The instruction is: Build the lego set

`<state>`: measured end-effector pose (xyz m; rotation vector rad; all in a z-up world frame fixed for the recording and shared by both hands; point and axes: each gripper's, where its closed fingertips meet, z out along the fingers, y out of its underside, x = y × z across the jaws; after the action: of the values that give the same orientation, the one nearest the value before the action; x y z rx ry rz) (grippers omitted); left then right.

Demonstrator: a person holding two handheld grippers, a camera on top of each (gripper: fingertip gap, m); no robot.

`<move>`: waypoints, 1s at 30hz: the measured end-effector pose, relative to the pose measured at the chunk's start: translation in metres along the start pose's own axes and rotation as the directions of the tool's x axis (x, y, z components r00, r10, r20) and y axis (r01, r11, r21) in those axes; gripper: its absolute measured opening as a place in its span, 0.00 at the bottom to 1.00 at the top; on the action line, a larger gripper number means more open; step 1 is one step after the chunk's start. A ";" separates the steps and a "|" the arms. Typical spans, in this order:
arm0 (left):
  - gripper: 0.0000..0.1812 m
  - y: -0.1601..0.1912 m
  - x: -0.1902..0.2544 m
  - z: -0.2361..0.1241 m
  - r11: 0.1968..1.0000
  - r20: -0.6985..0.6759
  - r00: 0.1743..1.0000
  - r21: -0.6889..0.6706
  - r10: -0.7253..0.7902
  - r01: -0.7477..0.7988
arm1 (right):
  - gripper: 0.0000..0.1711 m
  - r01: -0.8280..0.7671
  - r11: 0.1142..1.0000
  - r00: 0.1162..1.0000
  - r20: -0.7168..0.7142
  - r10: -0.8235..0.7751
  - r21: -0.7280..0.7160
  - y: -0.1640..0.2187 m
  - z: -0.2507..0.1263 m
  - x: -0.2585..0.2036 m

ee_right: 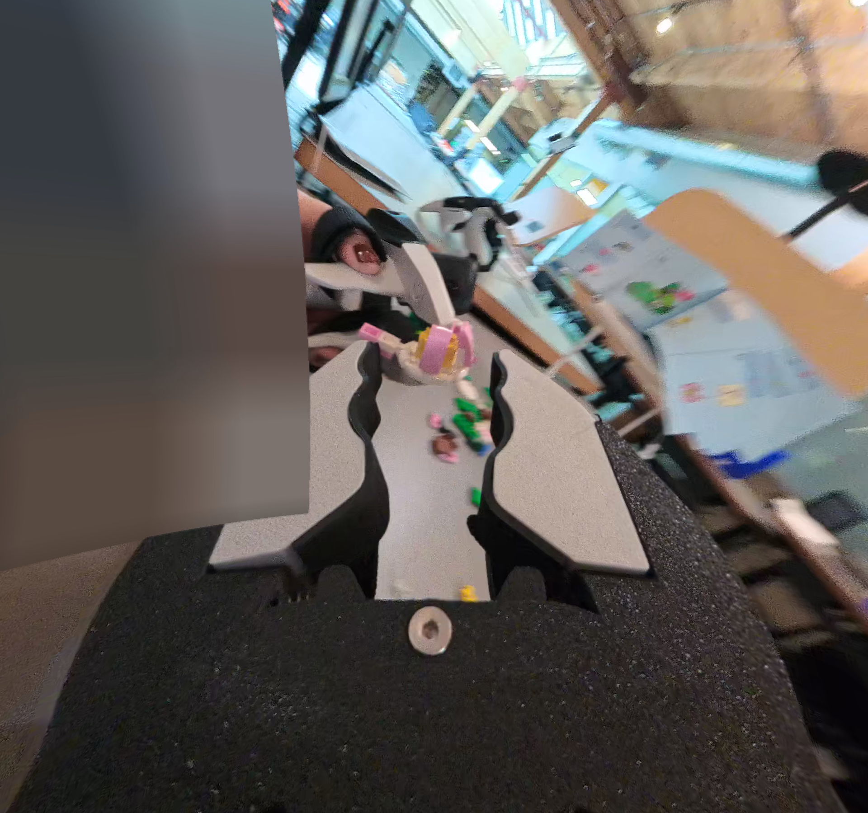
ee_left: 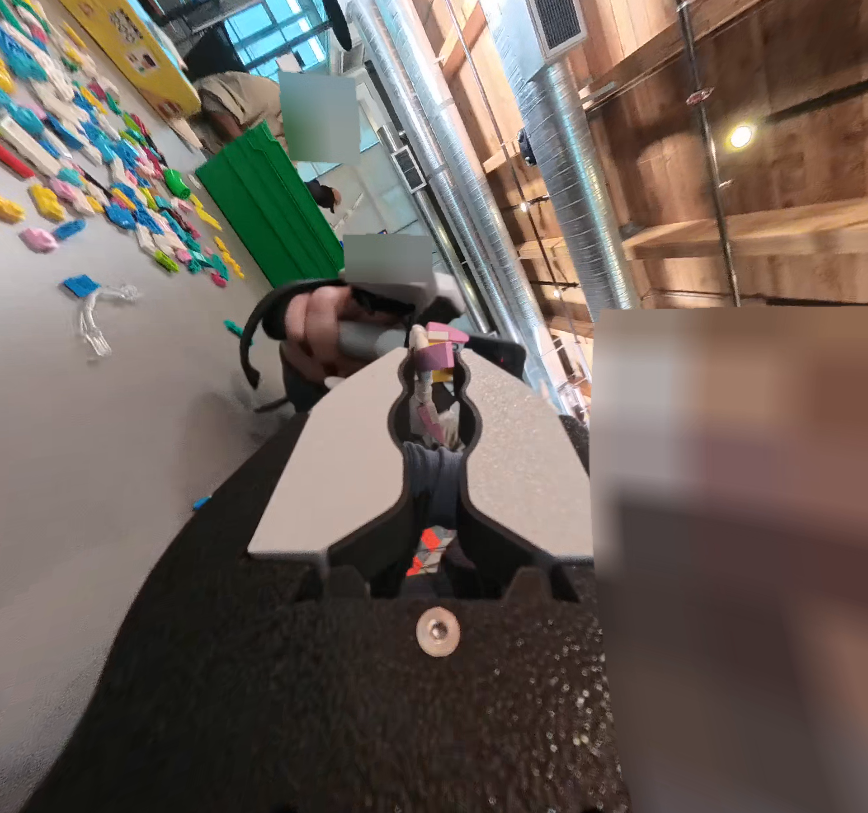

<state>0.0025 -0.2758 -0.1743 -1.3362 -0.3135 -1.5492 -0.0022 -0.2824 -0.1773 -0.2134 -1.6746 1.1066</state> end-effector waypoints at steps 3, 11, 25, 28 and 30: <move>0.08 -0.003 -0.005 -0.002 0.998 0.020 0.998 0.033 -0.054 0.053 | 0.22 0.325 0.942 0.933 -0.138 -0.333 -0.080 -0.001 -0.005 0.007; 0.08 -0.012 -0.008 -0.006 0.980 -0.025 0.987 0.115 -0.158 0.160 | 0.09 0.798 0.494 0.499 -0.081 -0.863 -0.345 0.013 0.008 -0.005; 0.15 -0.015 0.000 -0.002 0.981 -0.043 0.991 0.145 -0.125 0.130 | 0.01 0.808 0.420 0.423 -0.088 -0.902 -0.414 0.009 0.008 0.001; 0.31 -0.019 0.004 -0.004 0.988 -0.007 0.999 0.151 -0.038 0.039 | 0.01 0.764 0.519 0.521 -0.108 -0.847 -0.383 0.009 0.006 0.002; 0.34 -0.027 0.008 -0.009 0.983 0.027 0.999 0.179 0.038 -0.042 | 0.01 0.711 0.602 0.603 -0.125 -0.788 -0.363 0.010 0.004 0.005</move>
<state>-0.0231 -0.2748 -0.1601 -1.2131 -0.4285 -1.4372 -0.0115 -0.2765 -0.1817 0.1758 -1.4210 0.1629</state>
